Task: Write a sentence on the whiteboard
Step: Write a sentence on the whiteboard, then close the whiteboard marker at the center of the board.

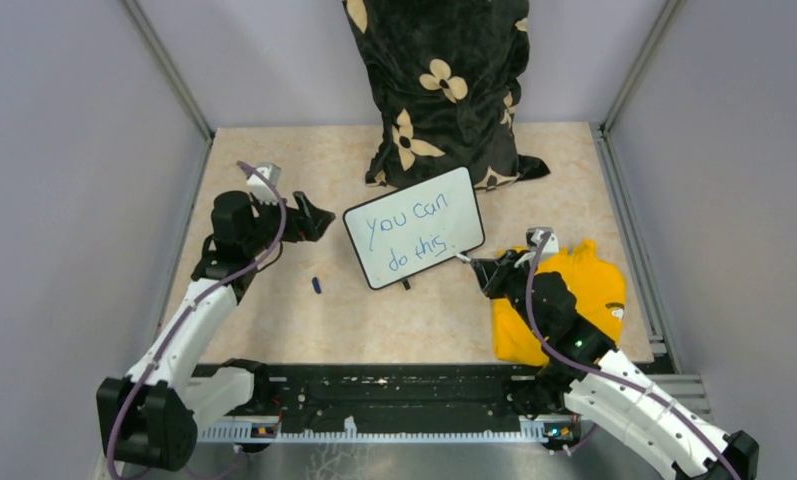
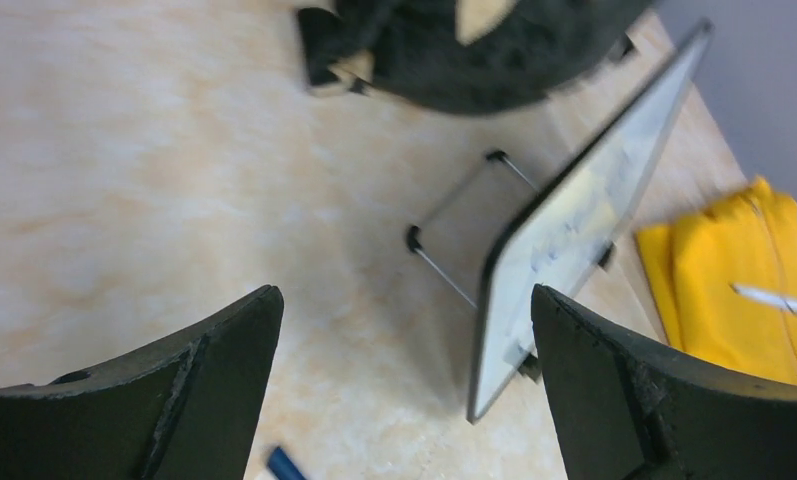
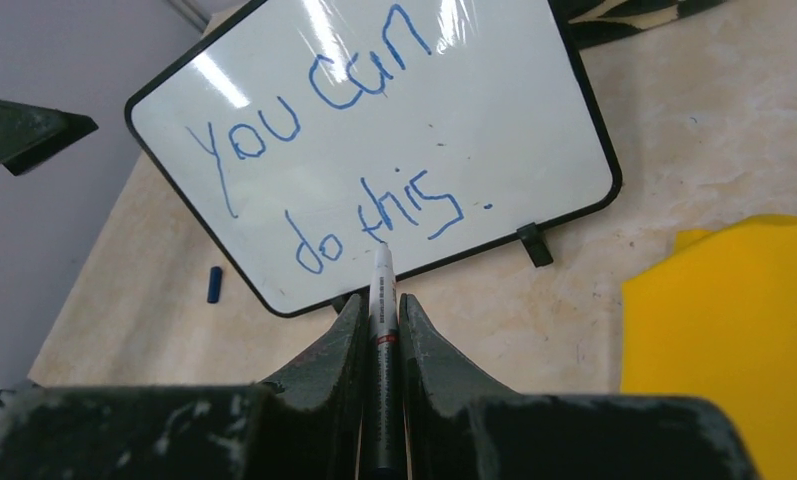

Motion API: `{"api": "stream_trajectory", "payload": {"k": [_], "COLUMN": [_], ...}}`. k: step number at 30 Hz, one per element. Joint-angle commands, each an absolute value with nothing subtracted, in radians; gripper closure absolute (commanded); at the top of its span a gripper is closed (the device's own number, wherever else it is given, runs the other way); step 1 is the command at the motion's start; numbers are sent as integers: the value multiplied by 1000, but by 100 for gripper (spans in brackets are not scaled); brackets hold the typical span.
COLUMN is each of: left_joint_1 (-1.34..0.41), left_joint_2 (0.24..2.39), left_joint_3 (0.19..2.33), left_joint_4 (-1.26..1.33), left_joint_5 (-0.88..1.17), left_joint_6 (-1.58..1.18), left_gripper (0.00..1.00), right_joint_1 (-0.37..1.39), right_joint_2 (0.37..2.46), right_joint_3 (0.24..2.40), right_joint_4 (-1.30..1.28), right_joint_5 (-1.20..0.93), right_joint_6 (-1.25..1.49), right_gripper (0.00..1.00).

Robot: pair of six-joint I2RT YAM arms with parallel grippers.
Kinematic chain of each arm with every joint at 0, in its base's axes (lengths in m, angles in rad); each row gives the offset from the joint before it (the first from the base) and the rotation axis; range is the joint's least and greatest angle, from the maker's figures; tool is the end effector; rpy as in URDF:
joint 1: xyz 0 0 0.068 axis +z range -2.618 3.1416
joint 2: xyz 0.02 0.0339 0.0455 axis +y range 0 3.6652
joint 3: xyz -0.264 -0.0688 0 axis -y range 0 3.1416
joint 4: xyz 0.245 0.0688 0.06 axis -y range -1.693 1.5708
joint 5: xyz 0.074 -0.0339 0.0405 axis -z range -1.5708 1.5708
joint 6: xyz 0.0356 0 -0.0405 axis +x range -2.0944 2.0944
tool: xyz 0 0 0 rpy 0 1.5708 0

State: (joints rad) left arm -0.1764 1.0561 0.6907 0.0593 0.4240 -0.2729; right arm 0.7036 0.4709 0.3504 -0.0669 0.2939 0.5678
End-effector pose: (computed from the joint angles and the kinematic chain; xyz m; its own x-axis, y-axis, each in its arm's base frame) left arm 0.2355 -0.0569 0.2797 -0.4329 -0.1724 -0.8848 0.4460 0.8121 -0.3764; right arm 0.1145 0.0836 0.2433 -0.3361 0.3899 -0.8573 -0.2627 0.8354 0.4829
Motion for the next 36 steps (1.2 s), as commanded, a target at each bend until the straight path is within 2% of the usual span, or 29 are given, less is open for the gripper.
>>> {"api": "stream_trajectory", "payload": {"k": [1,9,13,18,22,25,36], "left_joint_1": [-178,-178,-178,-178,-178,-178,-193], "left_joint_2": [957,839,856,884,881,919,1189], "left_joint_3": [749,719,729,708,636,645,743], "left_joint_4": [-240,-345,-361,-353,-329,-352,-500], "left_joint_5": [23,-169,-179,-7,-140,-163,-47], "left_joint_6": [-357,-554,-569,-476,-518,-542,-452], "left_gripper": [1,1,1,1,1,1,4], "right_joint_1": [691,693,693,692,693,692,692], "right_joint_2": [455,527,575,578,598,613,642], "right_joint_3": [433,485,524,553,579,586,546], "right_joint_4": [-64,-37,-33,-54,-80,-76,-8], "right_joint_5": [226,230,240,269,286,303,294], "right_joint_6": [556,522,517,509,482,466,451], "right_gripper": [100,100,100,100,100,100,100]}}
